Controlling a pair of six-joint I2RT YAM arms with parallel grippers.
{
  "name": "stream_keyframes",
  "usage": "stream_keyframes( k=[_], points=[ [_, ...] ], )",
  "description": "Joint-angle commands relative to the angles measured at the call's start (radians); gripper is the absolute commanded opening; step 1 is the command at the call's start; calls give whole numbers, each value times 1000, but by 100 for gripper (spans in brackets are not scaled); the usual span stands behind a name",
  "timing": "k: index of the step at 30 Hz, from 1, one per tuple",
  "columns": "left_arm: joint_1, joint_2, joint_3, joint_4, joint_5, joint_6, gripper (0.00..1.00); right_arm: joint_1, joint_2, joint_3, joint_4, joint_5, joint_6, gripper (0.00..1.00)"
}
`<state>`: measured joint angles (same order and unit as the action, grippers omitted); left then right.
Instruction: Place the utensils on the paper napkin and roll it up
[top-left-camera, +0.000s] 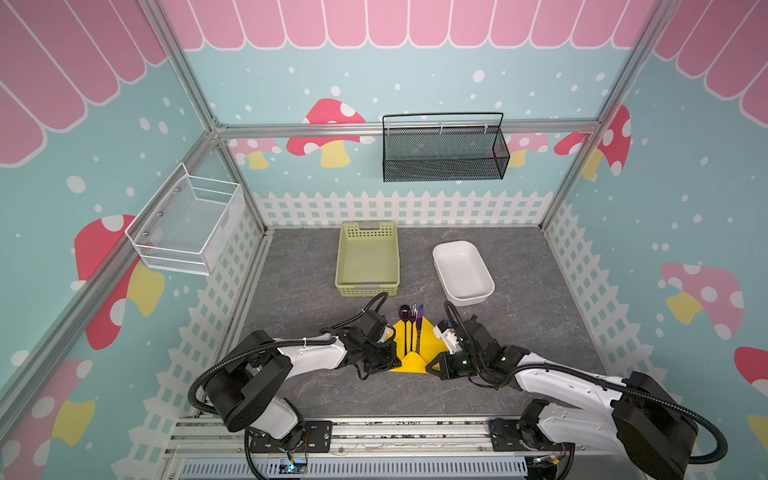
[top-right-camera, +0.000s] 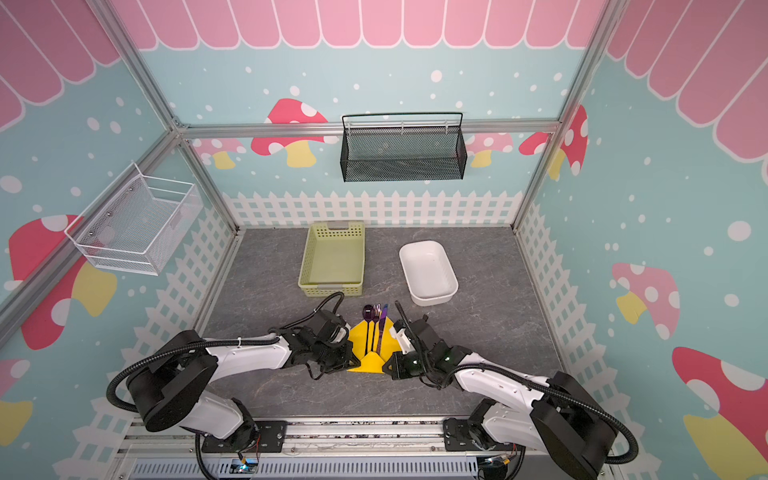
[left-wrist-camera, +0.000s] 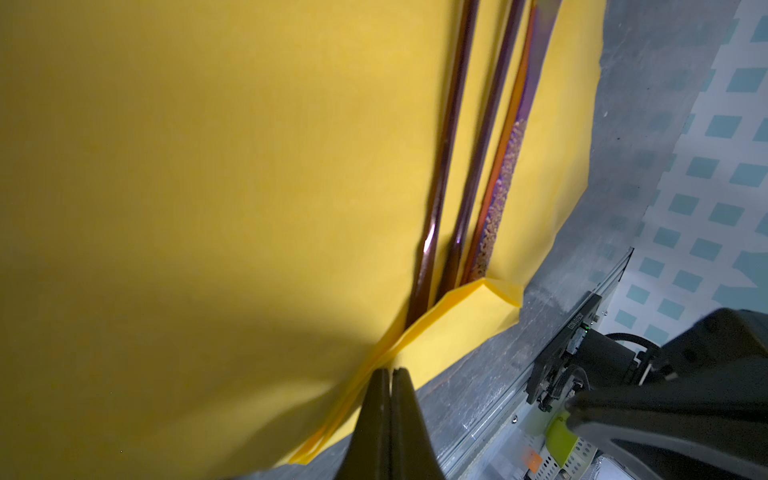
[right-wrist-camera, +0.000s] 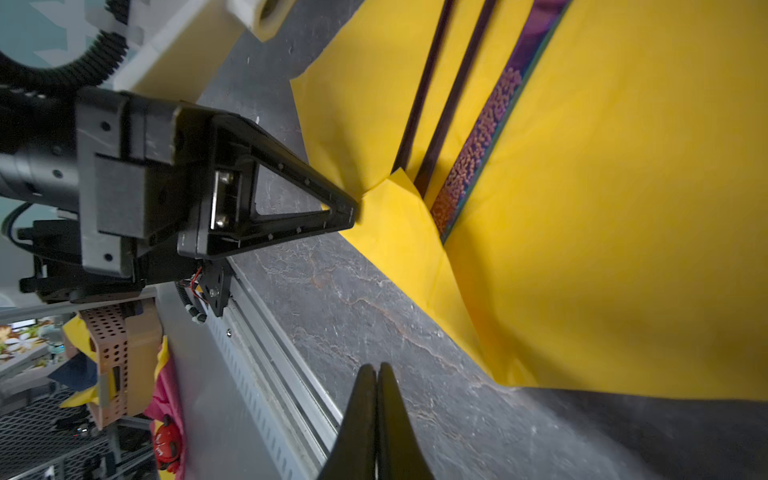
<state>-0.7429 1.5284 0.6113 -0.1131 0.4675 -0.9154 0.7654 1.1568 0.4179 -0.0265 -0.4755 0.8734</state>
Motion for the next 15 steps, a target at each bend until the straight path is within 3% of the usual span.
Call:
stream_keyframes(
  k=[1,15],
  points=[
    [-9,16,30,-19,-16,9,0,-16,29,-1,123,-77,62,4],
    [-8,35,41,-26,-13,16,0,-52,221,27,168,-111,16,2]
  ],
)
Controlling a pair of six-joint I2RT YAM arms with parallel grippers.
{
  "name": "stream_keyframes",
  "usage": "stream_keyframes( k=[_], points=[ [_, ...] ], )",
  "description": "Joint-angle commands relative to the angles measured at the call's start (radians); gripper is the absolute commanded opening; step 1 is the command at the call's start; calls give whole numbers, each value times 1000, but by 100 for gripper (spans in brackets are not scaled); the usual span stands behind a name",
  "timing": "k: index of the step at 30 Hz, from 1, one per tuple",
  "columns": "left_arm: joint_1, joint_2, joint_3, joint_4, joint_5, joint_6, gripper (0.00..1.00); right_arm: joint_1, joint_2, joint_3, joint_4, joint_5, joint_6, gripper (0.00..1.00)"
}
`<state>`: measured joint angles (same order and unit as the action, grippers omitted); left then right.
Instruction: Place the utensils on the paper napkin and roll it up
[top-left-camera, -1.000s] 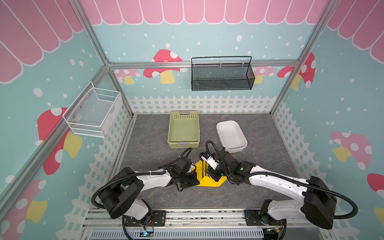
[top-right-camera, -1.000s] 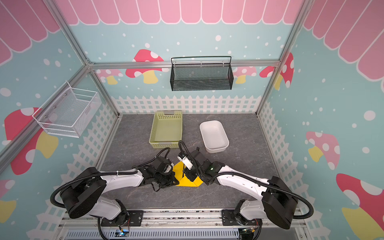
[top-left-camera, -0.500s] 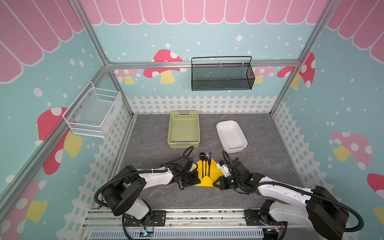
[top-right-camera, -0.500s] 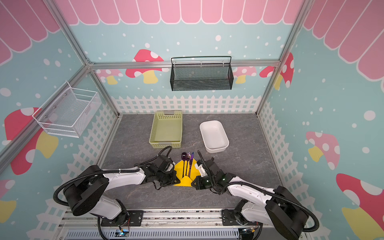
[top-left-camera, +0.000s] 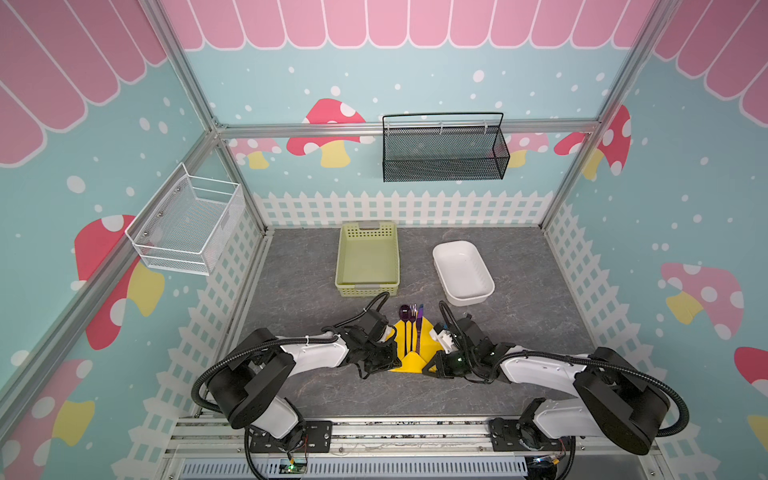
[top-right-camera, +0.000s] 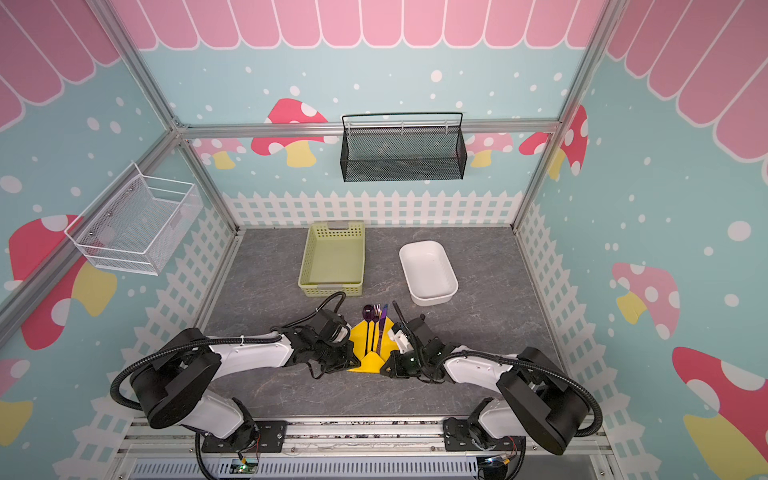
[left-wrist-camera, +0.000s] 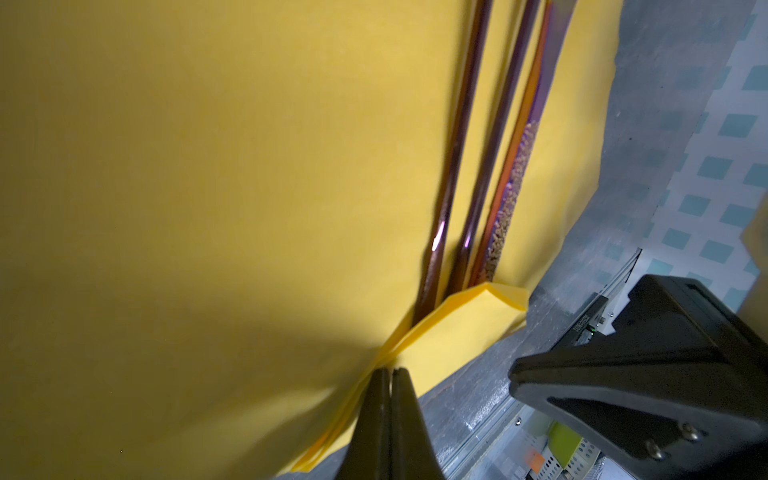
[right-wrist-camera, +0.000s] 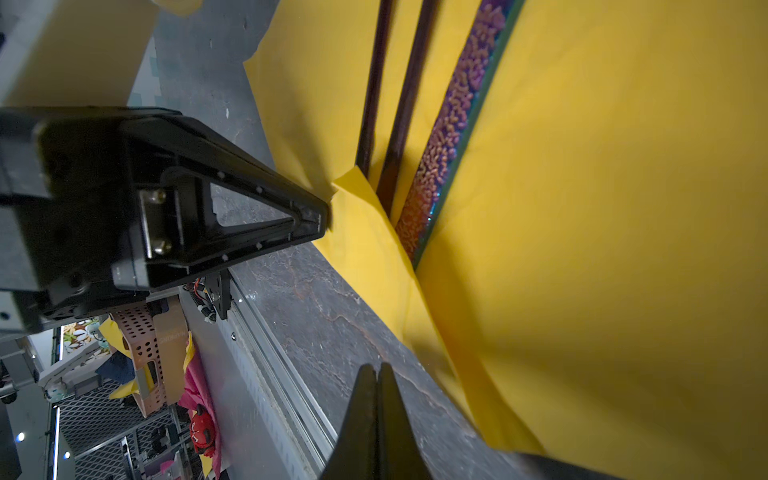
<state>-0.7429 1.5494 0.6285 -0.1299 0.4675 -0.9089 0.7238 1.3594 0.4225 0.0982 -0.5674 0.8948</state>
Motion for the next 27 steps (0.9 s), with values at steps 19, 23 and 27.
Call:
stream_keyframes(
  k=[19,23,27],
  points=[
    [-16,-31,91,-119,-11,64,0,-46,145,21,54,-45,-29,2],
    [-30,-11,123,-161,-7,92,0,-46,144,19,53,-48,-30,2],
    [-54,30,150,-179,3,105,0,-49,142,18,51,-48,-30,2]
  ],
)
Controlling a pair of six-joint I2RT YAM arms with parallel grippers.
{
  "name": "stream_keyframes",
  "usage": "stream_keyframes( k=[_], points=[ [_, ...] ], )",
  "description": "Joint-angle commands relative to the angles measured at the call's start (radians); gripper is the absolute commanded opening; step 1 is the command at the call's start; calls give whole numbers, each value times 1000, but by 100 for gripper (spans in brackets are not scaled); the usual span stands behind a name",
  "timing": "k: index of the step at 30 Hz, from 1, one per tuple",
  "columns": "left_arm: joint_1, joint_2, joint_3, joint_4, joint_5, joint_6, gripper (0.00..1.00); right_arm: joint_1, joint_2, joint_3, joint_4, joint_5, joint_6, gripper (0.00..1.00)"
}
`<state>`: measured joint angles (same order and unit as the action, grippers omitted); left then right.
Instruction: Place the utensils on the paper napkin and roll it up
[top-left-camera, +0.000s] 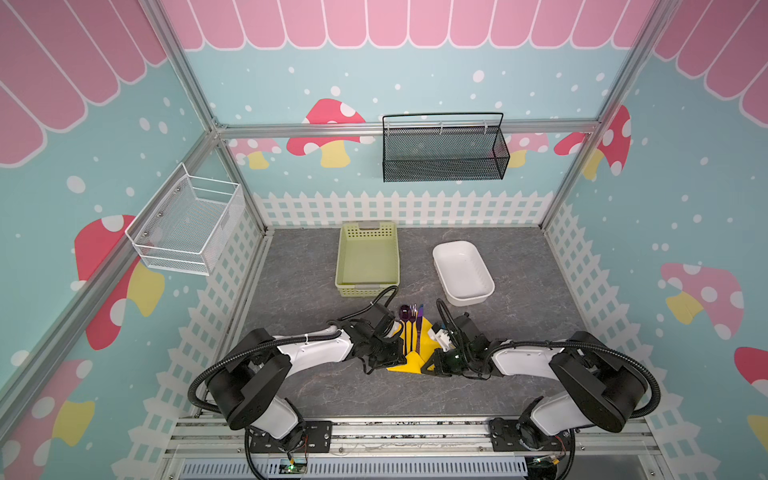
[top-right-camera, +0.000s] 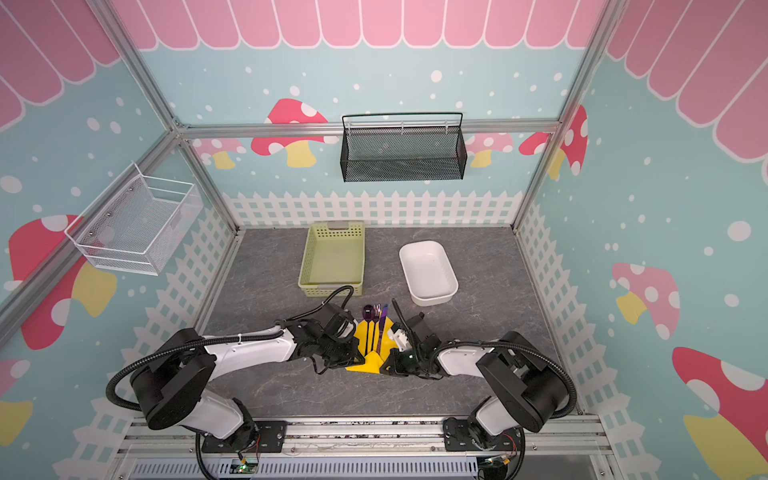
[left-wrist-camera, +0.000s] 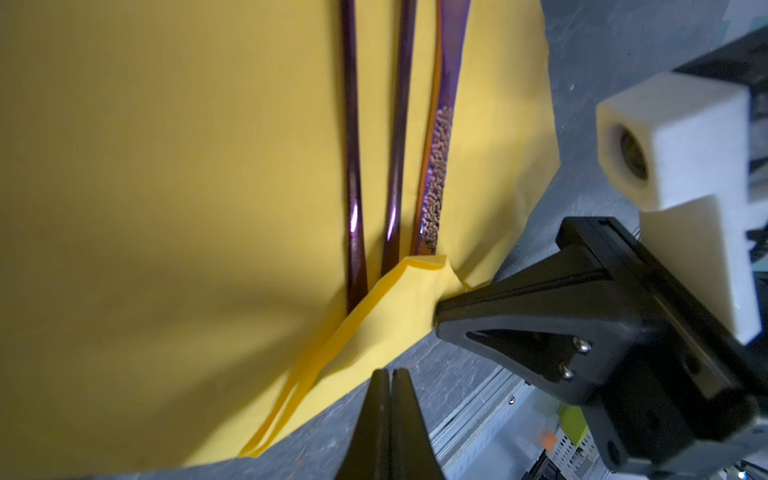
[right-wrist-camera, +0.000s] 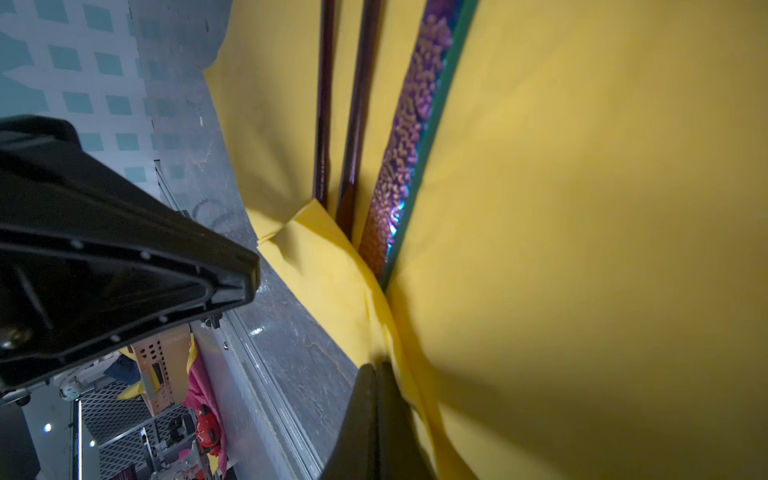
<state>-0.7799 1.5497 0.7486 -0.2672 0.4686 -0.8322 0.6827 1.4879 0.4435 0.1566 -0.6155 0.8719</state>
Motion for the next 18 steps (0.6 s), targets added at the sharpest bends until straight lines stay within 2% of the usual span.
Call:
stream_keyframes(
  k=[1,18],
  points=[
    [-23,41,35,-43,3,29,0,-8,11,-3,-7,2,-5,1],
    [-35,63,47,-127,-89,62,0,-18,7,-13,-11,8,-2,1]
  ],
)
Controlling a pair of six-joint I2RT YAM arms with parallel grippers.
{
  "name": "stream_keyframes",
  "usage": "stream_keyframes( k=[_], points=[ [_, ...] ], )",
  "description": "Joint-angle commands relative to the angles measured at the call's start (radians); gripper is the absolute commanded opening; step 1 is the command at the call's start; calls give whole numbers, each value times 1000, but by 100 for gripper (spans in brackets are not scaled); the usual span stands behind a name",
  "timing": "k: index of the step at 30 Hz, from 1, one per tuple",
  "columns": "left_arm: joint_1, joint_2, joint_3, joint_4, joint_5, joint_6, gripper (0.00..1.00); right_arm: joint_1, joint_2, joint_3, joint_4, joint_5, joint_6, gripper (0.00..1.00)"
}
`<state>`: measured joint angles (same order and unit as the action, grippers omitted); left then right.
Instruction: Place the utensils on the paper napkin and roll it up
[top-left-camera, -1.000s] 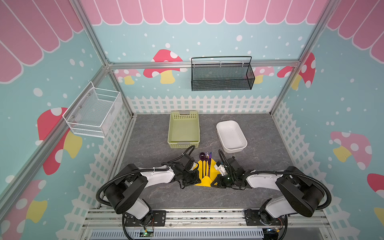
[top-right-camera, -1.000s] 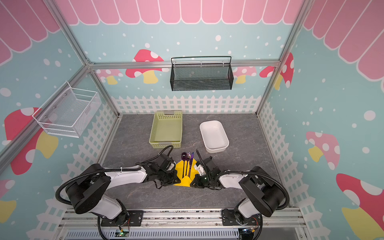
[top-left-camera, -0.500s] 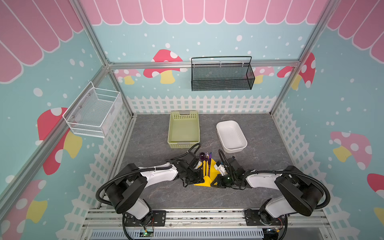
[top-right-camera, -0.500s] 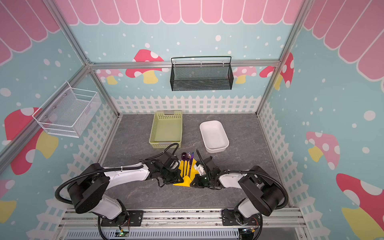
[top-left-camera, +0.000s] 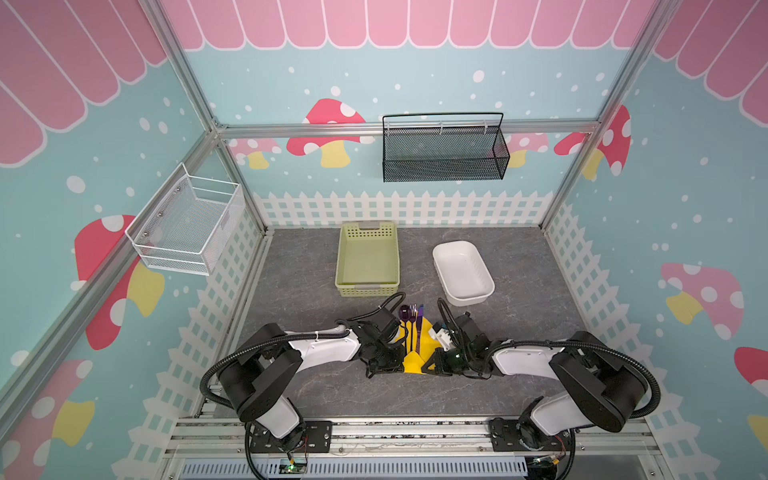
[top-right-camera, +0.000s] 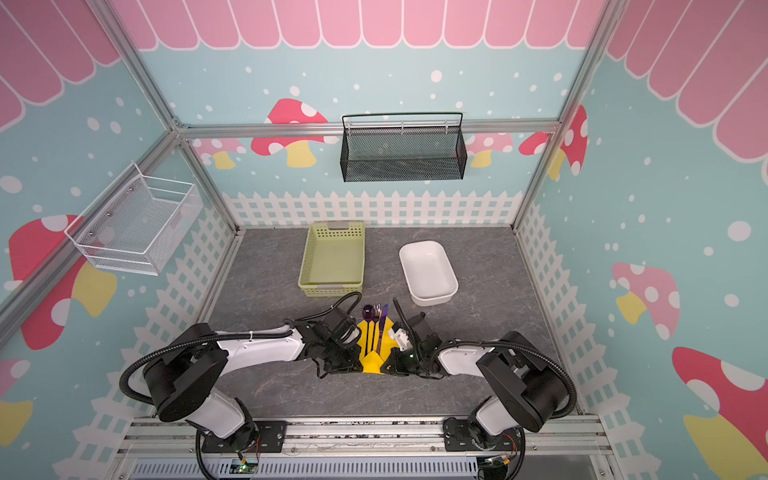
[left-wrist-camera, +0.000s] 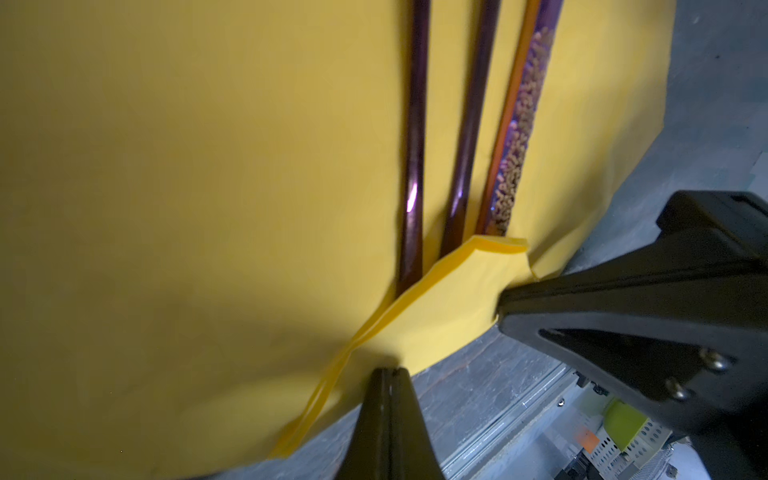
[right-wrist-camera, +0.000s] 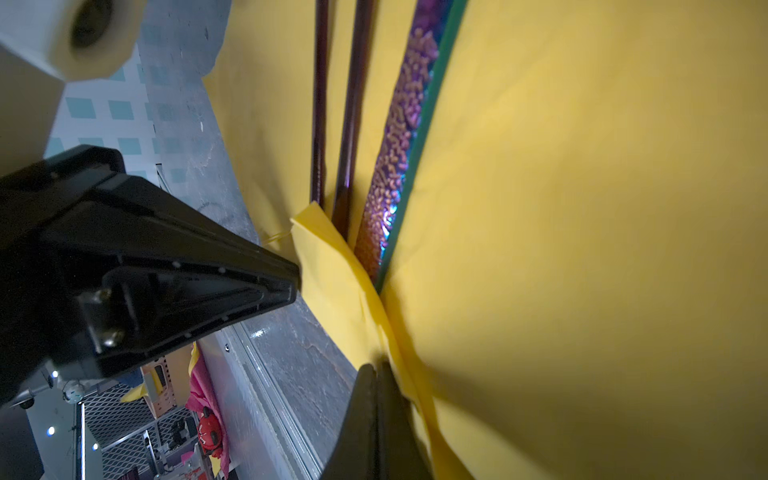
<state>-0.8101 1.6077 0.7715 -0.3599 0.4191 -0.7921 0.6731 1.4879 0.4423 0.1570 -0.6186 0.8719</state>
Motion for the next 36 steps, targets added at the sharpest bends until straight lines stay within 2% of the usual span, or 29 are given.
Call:
stream_keyframes(
  k=[1,17,36],
  points=[
    [-4,9,25,-34,-40,22,0,-9,8,-12,-11,11,-2,1],
    [-12,45,37,-40,-39,42,0,-13,21,-21,-14,8,-7,1],
    [-6,31,38,-214,-184,109,0,-27,23,-44,-27,29,-7,0]
  ],
)
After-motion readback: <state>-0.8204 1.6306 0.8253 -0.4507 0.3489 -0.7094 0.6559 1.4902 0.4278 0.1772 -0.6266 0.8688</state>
